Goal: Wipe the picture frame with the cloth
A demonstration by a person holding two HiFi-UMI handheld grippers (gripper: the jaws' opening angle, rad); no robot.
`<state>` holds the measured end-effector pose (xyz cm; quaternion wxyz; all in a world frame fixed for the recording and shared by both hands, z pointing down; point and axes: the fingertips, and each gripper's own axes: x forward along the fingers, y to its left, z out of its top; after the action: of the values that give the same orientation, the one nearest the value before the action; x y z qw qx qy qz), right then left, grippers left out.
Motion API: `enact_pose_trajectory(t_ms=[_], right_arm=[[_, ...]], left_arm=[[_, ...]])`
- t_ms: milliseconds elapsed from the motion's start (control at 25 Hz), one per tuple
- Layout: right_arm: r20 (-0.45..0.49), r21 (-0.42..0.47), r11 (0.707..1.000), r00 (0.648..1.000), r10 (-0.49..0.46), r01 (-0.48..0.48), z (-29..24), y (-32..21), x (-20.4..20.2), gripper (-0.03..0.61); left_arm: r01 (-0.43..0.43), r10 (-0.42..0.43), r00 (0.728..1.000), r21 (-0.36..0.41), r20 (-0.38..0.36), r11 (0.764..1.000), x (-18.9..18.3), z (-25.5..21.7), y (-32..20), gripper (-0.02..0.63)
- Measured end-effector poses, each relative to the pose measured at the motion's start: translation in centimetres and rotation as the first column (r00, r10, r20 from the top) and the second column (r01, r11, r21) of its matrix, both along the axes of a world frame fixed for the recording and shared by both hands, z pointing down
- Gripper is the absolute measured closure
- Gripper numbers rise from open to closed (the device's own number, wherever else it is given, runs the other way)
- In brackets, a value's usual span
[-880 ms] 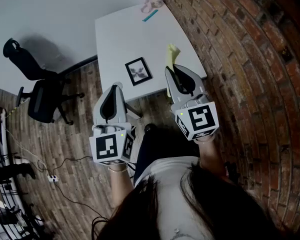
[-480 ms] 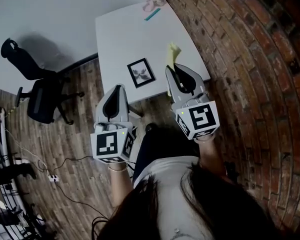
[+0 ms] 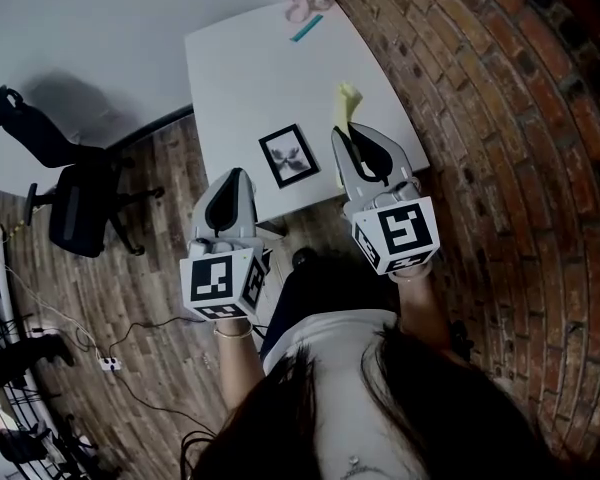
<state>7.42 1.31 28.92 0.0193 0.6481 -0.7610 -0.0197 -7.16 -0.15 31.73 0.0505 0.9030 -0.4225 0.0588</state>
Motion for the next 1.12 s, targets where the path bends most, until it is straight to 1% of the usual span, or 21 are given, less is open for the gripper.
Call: enact_pose_trajectory(t_ms=[200, 520, 840, 1120], right_arm=[[-0.007, -0.025, 1.0, 1.0, 0.016, -0.016, 0.7, -2.7, -0.4, 0.541], [-0.05, -0.061, 0.998, 0.998, 0.022, -0.025, 1.1, -6.6, -1.9, 0.541], [-0.086, -0.109, 0.993, 0.996, 0.029, -0.038, 2.0, -8.9, -2.8, 0.541], [-0.09, -0.148, 0.988, 0.996, 0.023, -0.036, 3.3, -10.2, -2.5, 0.541]], left_arm=[[-0.026, 0.027, 1.0, -0.039, 0.013, 0.999, -0.5, 1.4, -2.7, 0.613], [-0.067, 0.069, 0.998, -0.104, 0.014, 0.992, -1.3, 3.7, -6.3, 0.612], [-0.097, 0.1, 0.995, -0.195, 0.01, 0.976, -1.5, 6.5, -8.2, 0.6], [-0.099, 0.111, 0.993, -0.283, 0.026, 0.954, -1.2, 9.8, -8.8, 0.583]])
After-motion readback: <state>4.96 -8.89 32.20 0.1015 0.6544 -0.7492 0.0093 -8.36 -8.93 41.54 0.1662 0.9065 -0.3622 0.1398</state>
